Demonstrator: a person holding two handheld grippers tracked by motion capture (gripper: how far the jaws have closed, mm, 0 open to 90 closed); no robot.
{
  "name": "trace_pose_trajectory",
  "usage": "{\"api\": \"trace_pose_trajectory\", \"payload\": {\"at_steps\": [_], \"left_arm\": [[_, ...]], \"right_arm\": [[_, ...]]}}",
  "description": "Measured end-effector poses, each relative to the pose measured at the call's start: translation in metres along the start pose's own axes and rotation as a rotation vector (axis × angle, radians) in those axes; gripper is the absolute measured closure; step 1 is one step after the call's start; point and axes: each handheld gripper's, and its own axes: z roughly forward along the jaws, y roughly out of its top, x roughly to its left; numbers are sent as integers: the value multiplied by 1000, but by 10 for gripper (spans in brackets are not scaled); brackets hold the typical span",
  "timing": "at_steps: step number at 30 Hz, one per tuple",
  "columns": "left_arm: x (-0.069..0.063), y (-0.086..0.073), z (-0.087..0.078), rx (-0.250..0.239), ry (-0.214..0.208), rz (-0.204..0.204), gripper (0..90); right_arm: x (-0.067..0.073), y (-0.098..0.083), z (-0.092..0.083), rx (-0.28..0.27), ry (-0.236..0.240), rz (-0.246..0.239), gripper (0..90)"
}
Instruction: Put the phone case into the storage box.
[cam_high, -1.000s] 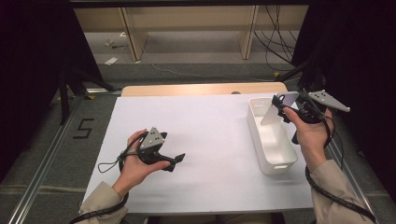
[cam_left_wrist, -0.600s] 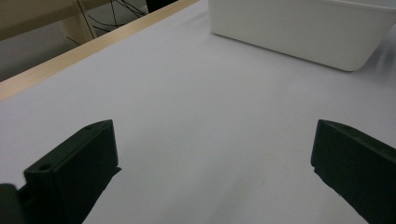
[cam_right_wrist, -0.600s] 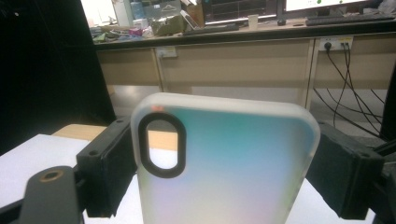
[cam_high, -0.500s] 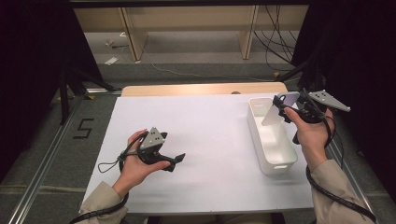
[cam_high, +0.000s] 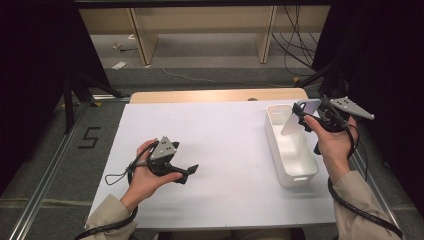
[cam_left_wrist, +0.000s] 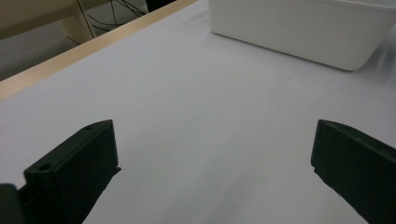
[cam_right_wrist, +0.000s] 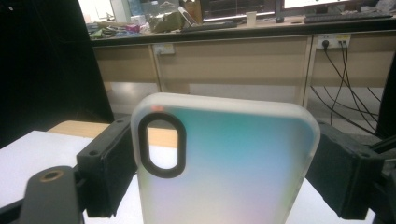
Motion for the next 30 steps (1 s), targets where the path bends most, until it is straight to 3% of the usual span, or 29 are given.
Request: {"api": "trace_pose_trajectory", "payload": {"at_steps": [30], "left_arm": [[1,0,0,-3,-1,0,4]], "right_arm": [[1,-6,10,37,0,-19,177]]}}
